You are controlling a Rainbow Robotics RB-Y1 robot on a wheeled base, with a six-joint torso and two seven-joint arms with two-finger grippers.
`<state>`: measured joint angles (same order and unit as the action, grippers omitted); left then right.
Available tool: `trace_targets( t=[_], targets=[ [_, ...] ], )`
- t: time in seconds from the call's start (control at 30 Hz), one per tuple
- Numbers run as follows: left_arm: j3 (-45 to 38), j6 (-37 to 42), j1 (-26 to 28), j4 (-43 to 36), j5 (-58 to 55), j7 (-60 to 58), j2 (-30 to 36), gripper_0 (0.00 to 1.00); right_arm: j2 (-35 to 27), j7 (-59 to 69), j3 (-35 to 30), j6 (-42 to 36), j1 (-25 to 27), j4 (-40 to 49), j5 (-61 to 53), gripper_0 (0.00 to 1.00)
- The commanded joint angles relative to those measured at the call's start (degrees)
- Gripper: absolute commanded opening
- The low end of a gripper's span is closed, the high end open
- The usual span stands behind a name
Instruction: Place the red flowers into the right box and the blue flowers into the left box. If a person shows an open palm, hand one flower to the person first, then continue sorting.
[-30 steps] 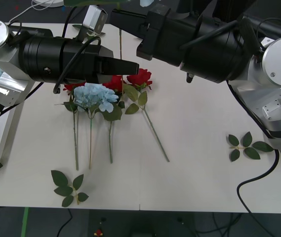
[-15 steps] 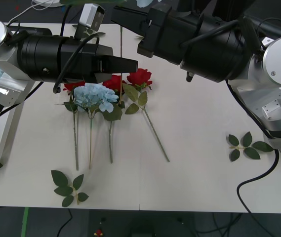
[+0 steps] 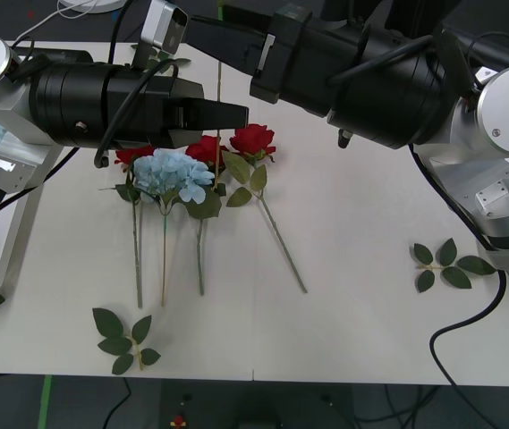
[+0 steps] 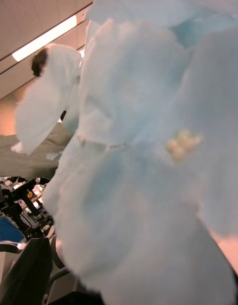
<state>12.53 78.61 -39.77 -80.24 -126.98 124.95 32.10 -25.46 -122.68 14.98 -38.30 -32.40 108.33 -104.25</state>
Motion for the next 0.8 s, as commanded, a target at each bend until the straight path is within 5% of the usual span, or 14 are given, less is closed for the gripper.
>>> trace_targets(
  t=[0.03, 0.37, 0.8],
  targets=[
    [0.39, -0.65, 0.75, -0.27, -1.08, 2.49, 2.18, 0.0, -2.49, -1.07, 0.4, -0.9, -1.96, 1.27, -2.36, 1.0],
    [0.39, -0.65, 0.75, -0.27, -1.08, 2.49, 2.18, 0.0, -11.28, 3.15, -4.0, -8.37, 1.99, 1.27, -2.8, 1.0],
    [0.22, -0.91, 1.63, 0.52, -4.07, 3.37, 4.81, 0.0, -20.07, 18.97, -10.85, -22.61, 7.79, 1.36, 11.53, 1.0]
  ],
)
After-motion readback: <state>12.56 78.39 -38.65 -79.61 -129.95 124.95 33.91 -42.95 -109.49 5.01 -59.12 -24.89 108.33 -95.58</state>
